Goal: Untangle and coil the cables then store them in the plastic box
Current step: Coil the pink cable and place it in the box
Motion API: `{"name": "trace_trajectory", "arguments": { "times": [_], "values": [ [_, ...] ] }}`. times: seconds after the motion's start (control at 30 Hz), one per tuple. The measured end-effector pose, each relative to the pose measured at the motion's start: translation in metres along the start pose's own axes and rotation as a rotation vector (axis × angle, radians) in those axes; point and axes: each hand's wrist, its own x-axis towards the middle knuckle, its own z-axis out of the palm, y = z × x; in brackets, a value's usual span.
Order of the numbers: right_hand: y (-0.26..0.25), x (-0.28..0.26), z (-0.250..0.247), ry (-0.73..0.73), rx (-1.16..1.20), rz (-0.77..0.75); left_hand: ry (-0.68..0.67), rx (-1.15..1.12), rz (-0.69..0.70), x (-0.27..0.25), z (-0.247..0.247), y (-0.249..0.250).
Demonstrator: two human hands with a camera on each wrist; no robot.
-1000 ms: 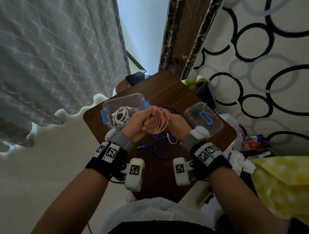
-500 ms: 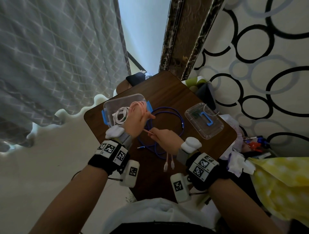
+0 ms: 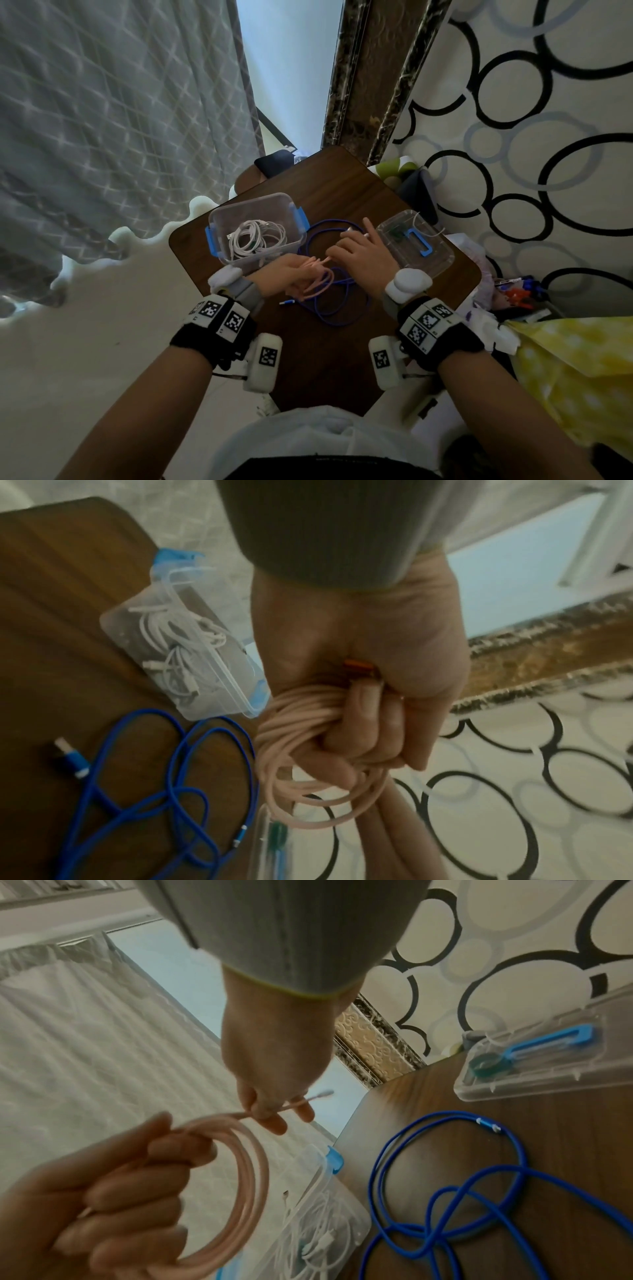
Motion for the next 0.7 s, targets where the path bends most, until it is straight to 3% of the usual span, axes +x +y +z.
{"name": "trace_trajectory", "arguments": {
  "times": [0.13, 0.2, 0.3, 0.47, 0.7],
  "values": [
    [0.015, -0.016, 0.005, -0.120, 0.624, 0.215, -0.007, -0.416, 0.079, 0.027, 0.019, 0.009],
    [0.022, -0.021, 0.008, -0.095, 0.942, 0.393, 0.016, -0.554, 0.087, 0.042, 0.029, 0.013],
    [0.042, -0.024, 0.017, -0.052, 1.238, 0.613, 0.069, -0.760, 0.080, 0.068, 0.044, 0.021],
    [0.054, -0.033, 0.025, -0.054, 1.444, 0.771, 0.148, -0.993, 0.066, 0.095, 0.062, 0.016],
    [0.064, -0.046, 0.034, -0.165, 1.608, 0.925, 0.249, -0.872, 0.008, 0.122, 0.093, 0.003]
  ]
}}
